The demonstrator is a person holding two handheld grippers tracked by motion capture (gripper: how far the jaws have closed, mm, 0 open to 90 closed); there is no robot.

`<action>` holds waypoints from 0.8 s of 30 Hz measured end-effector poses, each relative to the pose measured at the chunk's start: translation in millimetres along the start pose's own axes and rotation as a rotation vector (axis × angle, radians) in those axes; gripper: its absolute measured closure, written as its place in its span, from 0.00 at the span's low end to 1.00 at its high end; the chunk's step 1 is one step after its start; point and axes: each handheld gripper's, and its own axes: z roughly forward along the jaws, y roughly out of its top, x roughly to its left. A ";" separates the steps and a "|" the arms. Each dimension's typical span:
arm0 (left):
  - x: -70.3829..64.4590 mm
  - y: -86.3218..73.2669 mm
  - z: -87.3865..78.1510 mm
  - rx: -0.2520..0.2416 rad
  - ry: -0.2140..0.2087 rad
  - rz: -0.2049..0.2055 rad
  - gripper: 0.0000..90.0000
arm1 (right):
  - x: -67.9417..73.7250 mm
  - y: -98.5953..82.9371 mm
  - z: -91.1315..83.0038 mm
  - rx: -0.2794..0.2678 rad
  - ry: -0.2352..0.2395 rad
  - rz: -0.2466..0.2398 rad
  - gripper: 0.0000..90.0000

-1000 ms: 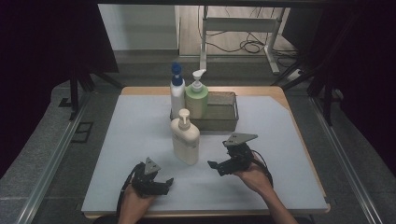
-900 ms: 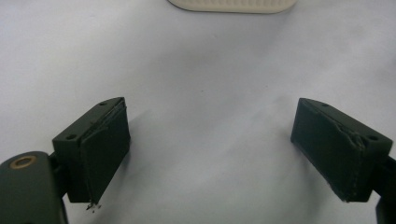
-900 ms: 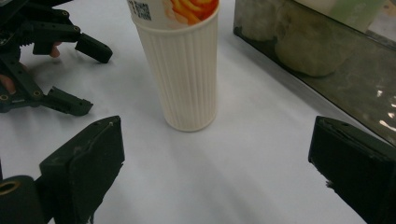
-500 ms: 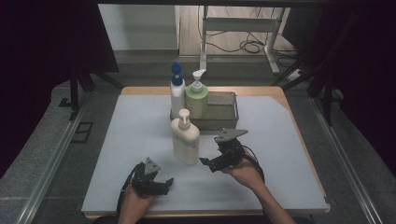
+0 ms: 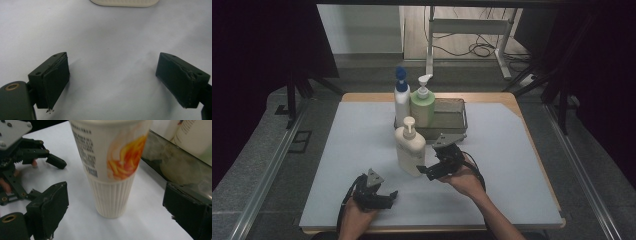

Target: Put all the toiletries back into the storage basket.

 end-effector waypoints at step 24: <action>0.6 0.0 -0.3 0.005 -0.001 0.008 0.13 | 7.3 28.7 27.6 -0.014 -0.041 -0.014 0.17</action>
